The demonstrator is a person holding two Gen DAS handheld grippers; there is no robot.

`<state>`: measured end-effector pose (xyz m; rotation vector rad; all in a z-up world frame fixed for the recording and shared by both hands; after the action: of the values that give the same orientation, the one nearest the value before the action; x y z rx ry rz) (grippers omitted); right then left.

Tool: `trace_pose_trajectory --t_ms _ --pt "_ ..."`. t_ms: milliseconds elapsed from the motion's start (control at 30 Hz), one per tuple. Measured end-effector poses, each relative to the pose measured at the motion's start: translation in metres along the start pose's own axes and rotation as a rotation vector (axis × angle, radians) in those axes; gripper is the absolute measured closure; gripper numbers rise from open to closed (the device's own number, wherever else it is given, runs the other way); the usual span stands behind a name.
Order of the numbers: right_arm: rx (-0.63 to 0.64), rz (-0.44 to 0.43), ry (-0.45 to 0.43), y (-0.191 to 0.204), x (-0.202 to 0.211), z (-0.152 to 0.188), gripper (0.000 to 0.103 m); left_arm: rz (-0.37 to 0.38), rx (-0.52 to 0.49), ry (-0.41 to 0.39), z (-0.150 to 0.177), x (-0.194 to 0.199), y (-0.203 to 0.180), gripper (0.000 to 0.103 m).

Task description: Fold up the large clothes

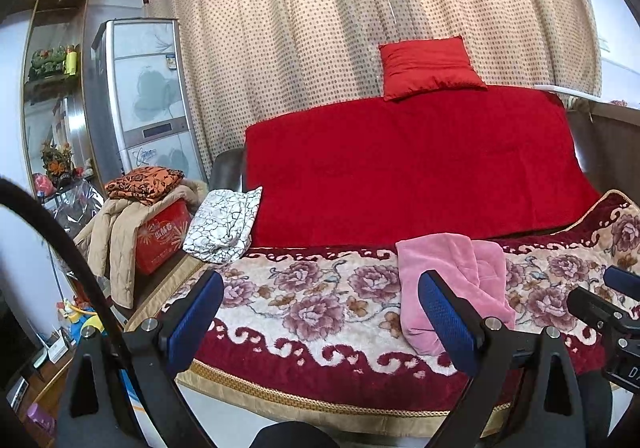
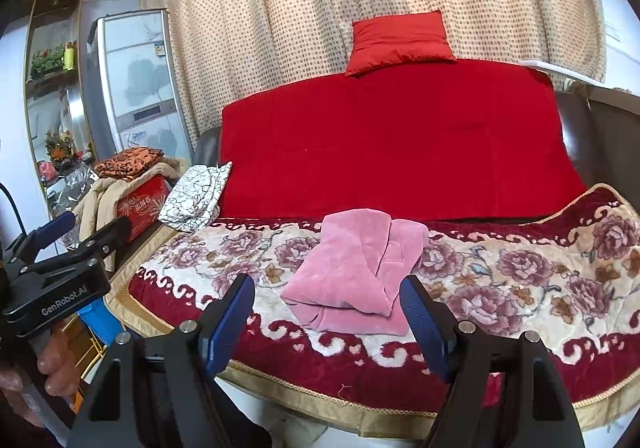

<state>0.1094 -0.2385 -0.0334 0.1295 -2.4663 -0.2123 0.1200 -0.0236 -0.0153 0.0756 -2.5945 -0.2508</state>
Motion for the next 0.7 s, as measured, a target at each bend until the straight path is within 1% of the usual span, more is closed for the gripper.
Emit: trace_pose_trajectory --t_ms 200,433,500,600,700 --pt "-0.009 -0.007 0.016 0.0 -0.004 0.003 0.025 0.005 0.009 -0.001 0.0 0.001 0.002 0.005" --pt "0.0 -0.009 0.019 0.01 -0.004 0.005 0.025 0.008 0.006 0.002 0.003 0.001 0.002 0.005" --pt "0.009 0.027 0.013 0.011 -0.003 0.004 0.025 0.007 0.003 0.002 0.004 0.002 0.002 0.005" --pt "0.036 0.113 -0.004 0.011 0.0 0.003 0.025 0.013 -0.003 0.004 0.005 0.002 0.0 0.005" --pt "0.047 0.166 -0.025 0.01 0.006 0.001 0.025 0.017 -0.004 0.005 0.006 0.003 -0.001 0.005"
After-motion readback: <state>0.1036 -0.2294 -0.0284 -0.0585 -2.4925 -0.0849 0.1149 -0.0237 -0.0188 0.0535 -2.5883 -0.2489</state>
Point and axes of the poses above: each gripper's, at about its wrist camera, not at the fingertips, and x roughly against the way its jaws point, y to its left, z to its underside, the point moved 9 cm from there along -x, roughly the way its jaws point, and after that the axes turned 11 degrees about y, right-handed, at the moved point
